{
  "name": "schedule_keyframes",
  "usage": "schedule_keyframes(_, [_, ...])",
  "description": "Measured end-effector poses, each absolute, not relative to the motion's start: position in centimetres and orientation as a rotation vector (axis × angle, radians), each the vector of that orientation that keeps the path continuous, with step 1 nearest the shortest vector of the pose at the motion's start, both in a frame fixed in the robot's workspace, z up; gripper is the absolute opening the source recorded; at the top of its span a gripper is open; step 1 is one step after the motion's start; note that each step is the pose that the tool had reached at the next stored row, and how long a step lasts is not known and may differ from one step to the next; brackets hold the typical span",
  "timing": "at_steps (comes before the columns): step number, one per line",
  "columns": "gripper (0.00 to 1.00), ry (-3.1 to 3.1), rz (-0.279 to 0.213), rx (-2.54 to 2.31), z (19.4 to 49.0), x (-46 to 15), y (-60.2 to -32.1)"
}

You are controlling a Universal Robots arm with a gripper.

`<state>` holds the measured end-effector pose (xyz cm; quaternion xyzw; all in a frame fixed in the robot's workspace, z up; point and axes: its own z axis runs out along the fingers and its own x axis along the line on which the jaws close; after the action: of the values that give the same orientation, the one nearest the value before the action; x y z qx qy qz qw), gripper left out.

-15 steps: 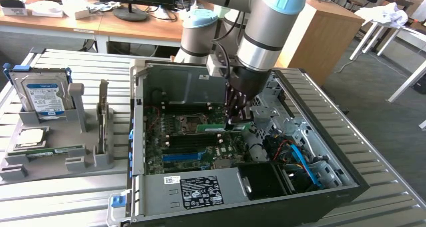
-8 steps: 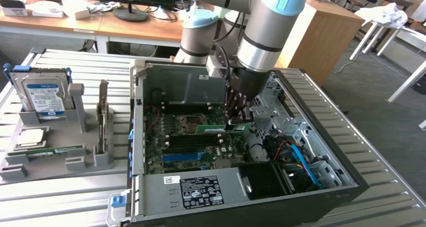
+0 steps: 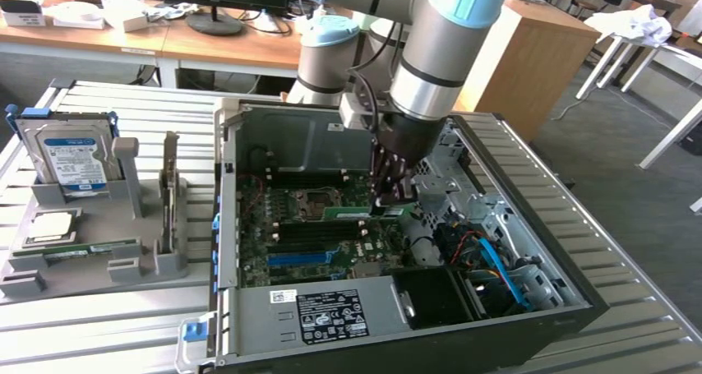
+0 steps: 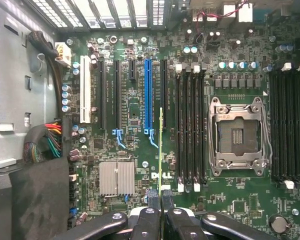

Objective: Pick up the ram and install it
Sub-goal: 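Insert the ram into the slot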

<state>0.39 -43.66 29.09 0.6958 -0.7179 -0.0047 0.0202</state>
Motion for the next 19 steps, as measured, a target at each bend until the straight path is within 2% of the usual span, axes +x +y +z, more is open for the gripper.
schedule_keyframes(19, [0.13, -2.227, -0.015, 2.158, 28.58, 0.38, -43.66])
